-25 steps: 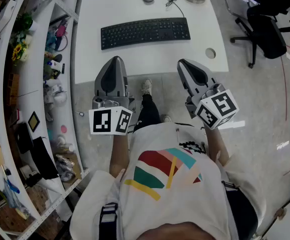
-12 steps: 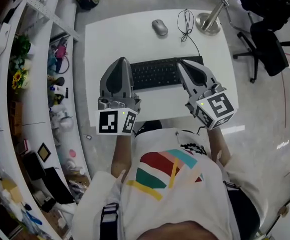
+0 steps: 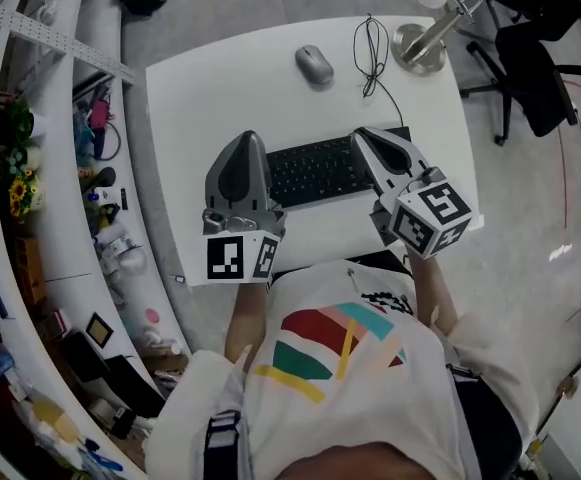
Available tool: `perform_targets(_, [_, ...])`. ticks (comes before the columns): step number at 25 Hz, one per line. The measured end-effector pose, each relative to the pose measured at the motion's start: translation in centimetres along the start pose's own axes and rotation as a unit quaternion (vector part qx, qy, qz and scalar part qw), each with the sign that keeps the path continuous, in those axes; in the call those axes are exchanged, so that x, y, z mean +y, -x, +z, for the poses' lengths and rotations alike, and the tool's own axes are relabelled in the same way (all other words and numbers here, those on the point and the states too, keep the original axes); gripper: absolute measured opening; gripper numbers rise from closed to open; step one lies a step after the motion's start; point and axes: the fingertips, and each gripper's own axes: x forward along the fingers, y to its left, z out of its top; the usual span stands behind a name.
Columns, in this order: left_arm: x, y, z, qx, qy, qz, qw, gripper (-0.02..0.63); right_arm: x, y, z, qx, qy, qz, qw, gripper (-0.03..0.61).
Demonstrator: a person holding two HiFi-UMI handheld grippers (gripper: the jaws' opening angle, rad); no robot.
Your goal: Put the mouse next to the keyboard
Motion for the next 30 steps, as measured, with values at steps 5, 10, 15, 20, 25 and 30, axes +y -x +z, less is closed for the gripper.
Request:
perform_targets(5, [-0.9, -2.3, 0.1, 0.011, -0.01, 0.013, 0.9998, 0.044, -2.4, -2.0, 2.0, -0.003, -0.002, 0.03, 1.0, 0.013])
perform_targets(10, [-0.4, -2.9, -0.3, 0.02, -0.017, 0.025, 0.9993, 0.044, -3.5, -5.1, 4.1, -0.042, 0.072, 0.037, 0.996, 0.015])
perform_targets(15, [1.4, -3.7, -1.5, 0.028, -0.011, 0.032, 0.9991, 0.044, -5.9, -9.9, 4.2, -0.035, 0.094, 0.007, 0.995, 0.311])
perform_targets(20, [2.9, -5.5, -2.8, 0.049, 0.005, 0.029, 0.9983, 0.044, -9.8, -15.6, 1.5, 0.027, 0.096, -0.019, 0.995, 0.315])
perform_targets(25, [4.2, -7.0, -5.5, 0.085, 0.022, 0.031, 0.9957, 0.044, -13.9, -21.1, -3.9, 0.124, 0.07, -0.057, 0.988, 0.442])
perform_targets(30, [5.8, -8.0, -7.1, 0.096, 0.029, 0.036, 0.9943, 0.044, -15.4, -24.6, -8.1, 0.211, 0.081, -0.065, 0.972, 0.44])
